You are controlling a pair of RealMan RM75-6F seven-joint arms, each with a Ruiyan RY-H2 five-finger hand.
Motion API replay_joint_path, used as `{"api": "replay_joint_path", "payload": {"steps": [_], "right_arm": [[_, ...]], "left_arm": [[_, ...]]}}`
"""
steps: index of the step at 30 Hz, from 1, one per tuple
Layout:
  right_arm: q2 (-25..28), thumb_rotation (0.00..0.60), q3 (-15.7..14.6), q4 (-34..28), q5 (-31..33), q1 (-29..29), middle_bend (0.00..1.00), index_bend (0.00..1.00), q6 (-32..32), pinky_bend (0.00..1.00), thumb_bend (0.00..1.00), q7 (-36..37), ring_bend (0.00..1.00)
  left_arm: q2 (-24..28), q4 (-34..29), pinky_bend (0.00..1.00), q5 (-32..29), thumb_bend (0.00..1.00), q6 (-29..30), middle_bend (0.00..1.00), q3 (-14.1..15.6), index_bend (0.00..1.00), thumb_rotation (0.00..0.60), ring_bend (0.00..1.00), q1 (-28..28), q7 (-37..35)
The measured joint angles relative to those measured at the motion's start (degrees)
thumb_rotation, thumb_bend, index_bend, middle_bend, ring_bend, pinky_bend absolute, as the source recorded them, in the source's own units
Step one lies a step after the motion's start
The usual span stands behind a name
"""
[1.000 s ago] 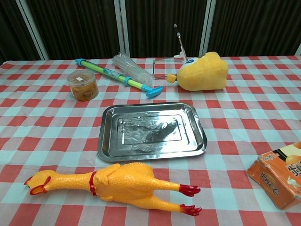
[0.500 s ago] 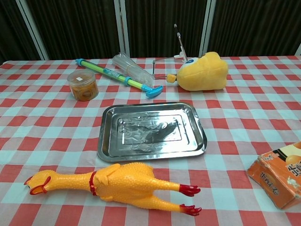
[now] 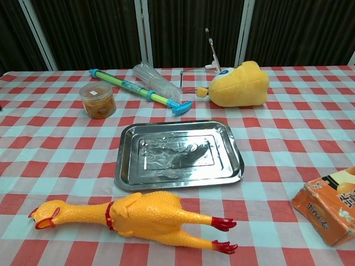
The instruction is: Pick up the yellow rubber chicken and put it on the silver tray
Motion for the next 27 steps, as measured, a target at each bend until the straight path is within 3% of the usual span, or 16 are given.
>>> {"api": "replay_joint_path", "payload": {"steps": [8,20,27], "right_arm": [[0.12,0.6,-0.24,-0.24,-0.3,-0.46,0.03,0.0,0.76,0.02,0.32,-0.06,0.0],[0.24,0.6,-0.39,0.55,-0.1,-0.83,0.03,0.0,0.95,0.02,0.32,1.18,0.0],[0.32,0.6,-0.46,1.1,0.24,-1.03,0.03,0.0,0.83,0.02,0.32,1.83,0.0]], "left_arm": [[-5.75,-0.31,0.5,2.54,0.03,-9.77,0.39,1.66,0.3,0.6,0.38,-5.86,3.68],[-14.31,1.56,0.51,-2.76,0.03,-18.5,0.35,1.83,0.26,0.6,0.38,-9.52,12.47],[-18.01,2.4,0.51,-5.89,0.13,-21.47,0.36,1.34,0.26,0.6,0.38,-11.06,16.34]]}}
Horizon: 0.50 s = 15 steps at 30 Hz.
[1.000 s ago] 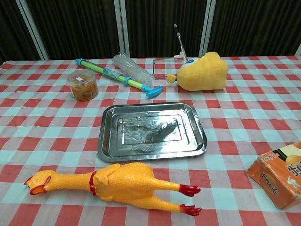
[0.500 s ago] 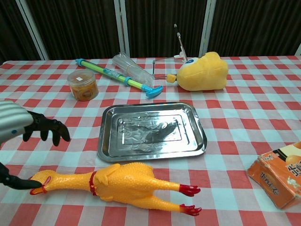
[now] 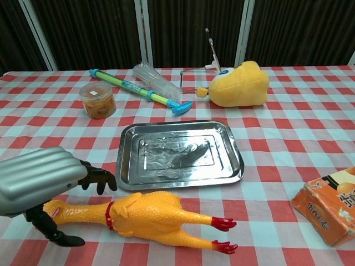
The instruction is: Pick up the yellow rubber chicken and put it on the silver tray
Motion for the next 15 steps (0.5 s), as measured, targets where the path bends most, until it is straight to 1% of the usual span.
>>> {"api": "replay_joint_path", "payload": {"steps": [7,11,14,15], "right_arm": [[-0.06,0.6,-0.01,0.55,0.61,-0.43,0.03,0.0,0.13,0.02,0.32,0.55,0.0],[-0.08,0.6,-0.1,0.82,0.94,-0.79,0.03,0.0,0.25,0.02,0.32,0.97,0.0],[-0.02,0.6,-0.13,1.01,1.2,-1.0,0.03,0.0,0.28,0.02,0.32,1.15,0.0],[-0.02,0.6,-0.12,1.05,1.24,-1.05,0.03,0.0,0.32,0.02,0.32,1.21,0.0]], "left_arm": [[-3.2,0.37,0.51,-2.79,0.21,-2.6,0.38,-0.93,0.28,0.6,0.38,-2.3,1.4],[-3.79,0.34,0.52,-3.61,0.25,-2.97,0.39,-0.83,0.28,0.6,0.38,-2.95,1.62],[-3.9,0.42,0.52,-4.27,0.31,-3.48,0.4,-0.48,0.29,0.6,0.39,-3.3,1.61],[-3.95,0.43,0.53,-4.54,0.34,-3.77,0.4,-0.31,0.3,0.6,0.39,-3.49,1.47]]}}
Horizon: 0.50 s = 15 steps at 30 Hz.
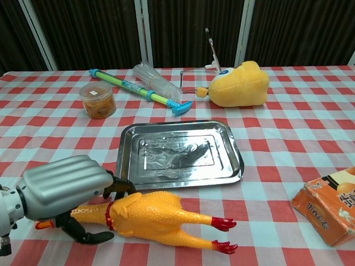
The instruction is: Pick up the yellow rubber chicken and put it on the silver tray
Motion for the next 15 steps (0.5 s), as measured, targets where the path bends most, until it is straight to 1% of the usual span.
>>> {"api": "replay_joint_path", "payload": {"steps": [4,7,11,15], "right_arm": [[0.0,0.6,0.0,0.04,-0.03,-0.16,0.03,0.0,0.21,0.02,0.32,0.15,0.0],[-0.05,0.6,-0.01,0.24,-0.08,-0.34,0.03,0.0,0.46,0.02,0.32,0.55,0.0],[0.16,0.6,-0.1,0.25,0.18,-0.45,0.03,0.0,0.12,0.03,0.32,0.97,0.0],[0.73,0.6,-0.43,-0.6,-0.58,-0.37,0.03,0.0,-0.08,0.04,0.32,2.13,0.0]], "left_arm": [[0.05,-0.21,0.56,-0.79,0.47,-0.94,0.44,0.54,0.33,0.6,0.42,-0.53,-1.31],[0.16,-0.29,0.6,-1.04,0.57,-1.25,0.5,0.95,0.39,0.6,0.47,-0.88,-2.89],[-0.13,0.17,0.6,0.65,0.63,0.42,0.49,1.48,0.39,0.6,0.48,-0.94,-5.92],[0.35,0.62,0.6,4.66,0.66,3.92,0.49,2.61,0.39,0.6,0.48,-0.88,-9.88]]}}
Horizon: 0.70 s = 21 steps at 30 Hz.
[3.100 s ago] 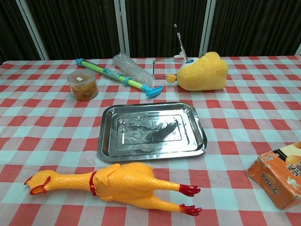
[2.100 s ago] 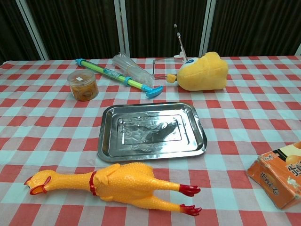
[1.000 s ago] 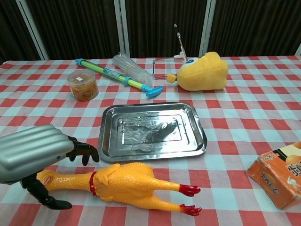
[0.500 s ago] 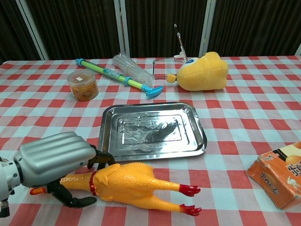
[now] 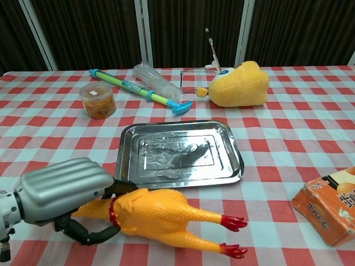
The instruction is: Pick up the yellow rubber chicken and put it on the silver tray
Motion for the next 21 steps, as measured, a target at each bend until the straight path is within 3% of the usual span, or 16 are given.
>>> {"api": "replay_joint_path", "payload": {"steps": [6,11,16,21], "right_arm": [[2.35,0.6,-0.81,-2.25,-2.4,0.75,0.03,0.0,-1.03,0.08,0.32,4.88,0.0],[4.46,0.6,-1.47,-4.71,-5.76,2.24,0.03,0.0,-1.95,0.12,0.32,10.09,0.02],[6.83,0.6,-2.3,-8.05,-10.96,5.71,0.03,0.0,-4.44,0.17,0.32,17.92,0.03],[8.98,0.6,-2.55,-12.73,-14.62,11.78,0.03,0.0,-9.65,0.2,0.32,26.0,0.04]], "left_arm": [[5.03,-1.97,0.6,5.88,0.69,6.25,0.51,1.48,0.43,0.6,0.48,0.01,-4.17],[11.37,-5.37,0.64,6.87,0.77,8.89,0.55,1.04,0.47,0.6,0.52,-0.41,-6.54],[18.09,-8.93,0.66,4.61,0.8,9.01,0.58,-2.39,0.49,0.6,0.54,-2.03,-6.43],[24.0,-12.35,0.66,-1.72,0.8,4.61,0.58,-6.5,0.49,0.6,0.54,-5.12,-6.13]]}}
